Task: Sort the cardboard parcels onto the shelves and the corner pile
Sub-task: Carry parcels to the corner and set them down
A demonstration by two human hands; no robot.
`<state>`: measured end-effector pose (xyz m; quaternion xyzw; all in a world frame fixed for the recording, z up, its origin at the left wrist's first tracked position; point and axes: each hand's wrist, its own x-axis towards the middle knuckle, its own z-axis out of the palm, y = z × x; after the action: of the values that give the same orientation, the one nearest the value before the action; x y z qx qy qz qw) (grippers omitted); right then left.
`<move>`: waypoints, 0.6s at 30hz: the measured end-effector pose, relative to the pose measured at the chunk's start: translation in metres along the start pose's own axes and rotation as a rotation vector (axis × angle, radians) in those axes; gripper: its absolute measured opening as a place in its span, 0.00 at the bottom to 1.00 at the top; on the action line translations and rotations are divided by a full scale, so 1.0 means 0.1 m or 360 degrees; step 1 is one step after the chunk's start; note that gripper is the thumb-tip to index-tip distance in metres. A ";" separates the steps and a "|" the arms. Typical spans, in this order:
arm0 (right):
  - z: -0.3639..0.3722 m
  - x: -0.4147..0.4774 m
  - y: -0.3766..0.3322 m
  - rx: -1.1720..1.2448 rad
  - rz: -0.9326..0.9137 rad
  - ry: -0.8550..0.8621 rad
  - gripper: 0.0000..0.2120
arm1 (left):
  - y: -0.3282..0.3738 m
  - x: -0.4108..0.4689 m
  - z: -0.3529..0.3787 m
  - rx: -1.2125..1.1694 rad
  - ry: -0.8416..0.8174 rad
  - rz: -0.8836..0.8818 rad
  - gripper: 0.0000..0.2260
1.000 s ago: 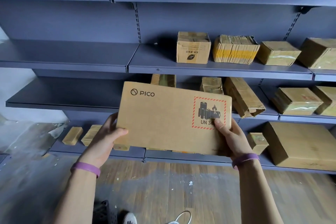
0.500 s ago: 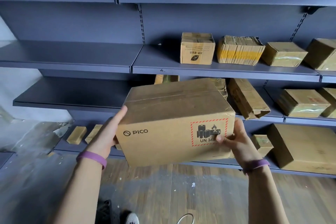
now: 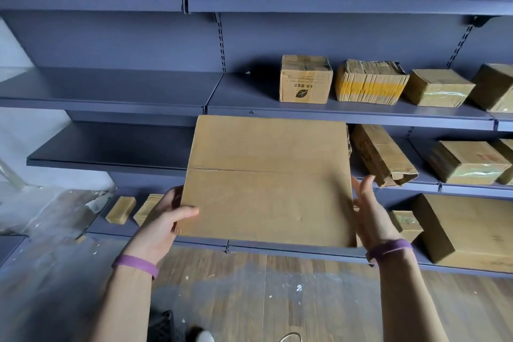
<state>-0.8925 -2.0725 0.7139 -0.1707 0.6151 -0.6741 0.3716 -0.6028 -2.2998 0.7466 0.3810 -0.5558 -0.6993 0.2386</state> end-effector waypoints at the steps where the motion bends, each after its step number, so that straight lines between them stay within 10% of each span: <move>1: 0.08 -0.06 -0.08 -0.0045 -0.0034 0.0001 0.56 | -0.02 0.00 -0.03 0.0051 -0.0032 0.0022 0.22; 6: 0.16 0.00 -0.10 -0.0157 -0.0248 -0.0066 0.36 | -0.02 0.05 -0.16 0.0259 -0.0171 0.0163 0.40; 12: 0.13 -0.04 -0.01 -0.0219 -0.0191 -0.0020 0.39 | 0.05 0.12 -0.09 0.0190 0.0087 0.0217 0.17; 16: 0.10 -0.04 0.05 -0.0295 -0.0273 0.0014 0.14 | 0.11 0.18 -0.06 0.0185 0.0269 0.0168 0.26; 18: 0.13 -0.05 0.06 -0.0348 -0.0322 0.0041 0.18 | 0.14 0.16 0.00 0.0223 0.0307 0.0166 0.30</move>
<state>-0.8786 -2.0779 0.7116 -0.2626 0.6693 -0.6391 0.2730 -0.6136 -2.3162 0.7557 0.4329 -0.5968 -0.6055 0.2997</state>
